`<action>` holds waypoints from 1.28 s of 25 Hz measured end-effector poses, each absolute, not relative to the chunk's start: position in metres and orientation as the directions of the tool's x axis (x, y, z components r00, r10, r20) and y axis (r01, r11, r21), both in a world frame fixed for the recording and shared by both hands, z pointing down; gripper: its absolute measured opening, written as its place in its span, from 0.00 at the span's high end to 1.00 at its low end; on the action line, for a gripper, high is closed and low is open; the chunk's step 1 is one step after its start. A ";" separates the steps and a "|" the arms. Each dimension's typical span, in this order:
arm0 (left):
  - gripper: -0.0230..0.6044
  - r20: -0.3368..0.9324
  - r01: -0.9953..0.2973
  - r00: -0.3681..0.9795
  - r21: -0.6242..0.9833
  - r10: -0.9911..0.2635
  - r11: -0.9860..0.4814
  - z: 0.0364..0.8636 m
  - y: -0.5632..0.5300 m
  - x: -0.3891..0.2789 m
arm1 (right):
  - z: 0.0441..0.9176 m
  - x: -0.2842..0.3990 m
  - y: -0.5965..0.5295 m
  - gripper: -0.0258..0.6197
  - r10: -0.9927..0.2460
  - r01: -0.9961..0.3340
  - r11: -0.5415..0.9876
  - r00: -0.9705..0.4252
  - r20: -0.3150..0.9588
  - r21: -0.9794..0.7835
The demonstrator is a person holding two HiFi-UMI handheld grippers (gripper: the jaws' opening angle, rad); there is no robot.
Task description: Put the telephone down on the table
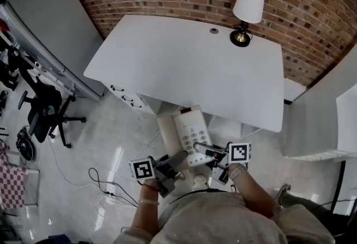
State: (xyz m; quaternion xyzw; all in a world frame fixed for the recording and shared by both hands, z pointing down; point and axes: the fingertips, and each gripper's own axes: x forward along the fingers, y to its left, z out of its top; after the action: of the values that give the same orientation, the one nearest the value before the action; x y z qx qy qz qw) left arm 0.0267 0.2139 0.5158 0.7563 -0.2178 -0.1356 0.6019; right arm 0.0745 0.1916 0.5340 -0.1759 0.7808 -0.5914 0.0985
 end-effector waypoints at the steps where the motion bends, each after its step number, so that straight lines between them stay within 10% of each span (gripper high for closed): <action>1: 0.36 0.063 -0.169 0.869 0.970 -0.492 -0.174 0.519 0.208 0.023 | 0.538 0.072 0.186 0.64 -0.391 -0.165 0.230 -0.918 0.065 -0.959; 32: 0.36 0.086 -0.127 0.928 0.988 -0.364 -0.088 0.543 -0.022 -0.045 | 0.567 0.006 -0.029 0.61 -0.517 -0.264 0.058 -0.833 0.197 -0.963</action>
State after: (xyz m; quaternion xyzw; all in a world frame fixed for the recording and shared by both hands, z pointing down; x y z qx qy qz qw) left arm -0.0454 -0.0221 0.5432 0.7320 -0.1675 -0.0906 0.6542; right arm 0.0059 -0.0293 0.5667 -0.2711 0.7204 -0.6304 0.1006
